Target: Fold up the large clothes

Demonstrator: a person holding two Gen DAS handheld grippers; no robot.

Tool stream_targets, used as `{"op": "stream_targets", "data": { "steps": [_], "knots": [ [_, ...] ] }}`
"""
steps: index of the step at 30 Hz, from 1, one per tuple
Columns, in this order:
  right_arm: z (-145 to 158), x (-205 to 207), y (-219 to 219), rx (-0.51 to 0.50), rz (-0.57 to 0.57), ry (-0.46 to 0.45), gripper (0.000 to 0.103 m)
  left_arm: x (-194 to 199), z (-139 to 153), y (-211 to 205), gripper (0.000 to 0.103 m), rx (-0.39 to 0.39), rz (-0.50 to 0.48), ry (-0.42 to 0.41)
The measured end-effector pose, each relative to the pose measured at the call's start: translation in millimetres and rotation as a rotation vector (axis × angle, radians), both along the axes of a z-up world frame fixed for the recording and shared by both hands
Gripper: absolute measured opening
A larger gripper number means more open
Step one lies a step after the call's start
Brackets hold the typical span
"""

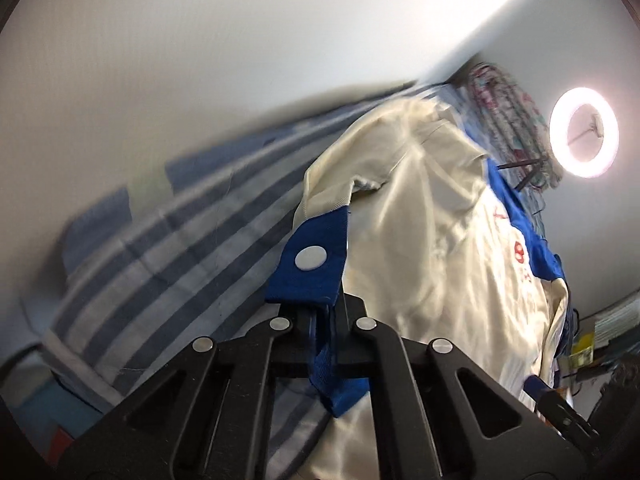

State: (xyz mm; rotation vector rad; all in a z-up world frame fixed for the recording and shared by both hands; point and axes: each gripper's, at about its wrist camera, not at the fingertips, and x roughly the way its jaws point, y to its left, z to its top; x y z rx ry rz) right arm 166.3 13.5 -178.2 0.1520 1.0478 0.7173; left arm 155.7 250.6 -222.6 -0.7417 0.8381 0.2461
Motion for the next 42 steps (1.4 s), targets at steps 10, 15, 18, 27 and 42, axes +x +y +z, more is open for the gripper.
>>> {"op": "stream_targets", "data": {
  "steps": [10, 15, 18, 27, 42],
  "knots": [
    [9.5, 21.3, -6.8, 0.033, -0.044, 0.015, 0.053, -2.3, 91.5, -35.9, 0.000, 0.260, -0.202, -0.094],
    [22.5, 49.2, -6.8, 0.065, -0.061, 0.044, 0.059, -8.6, 111.5, -51.8, 0.000, 0.300, -0.255, -0.133],
    [33.7, 71.6, 9.6, 0.064, -0.054, 0.049, 0.059, -11.2, 114.9, -53.6, 0.000, 0.261, -0.253, -0.155],
    [47.7, 117.7, 78.2, 0.027, -0.059, 0.080, 0.059, -13.4, 88.4, -47.6, 0.000, 0.172, -0.299, -0.108],
    [9.5, 82.9, 79.9, -0.015, 0.007, 0.080, 0.059, -78.6, -31.8, 15.9, 0.072, -0.386, 0.032, -0.024]
  ]
}}
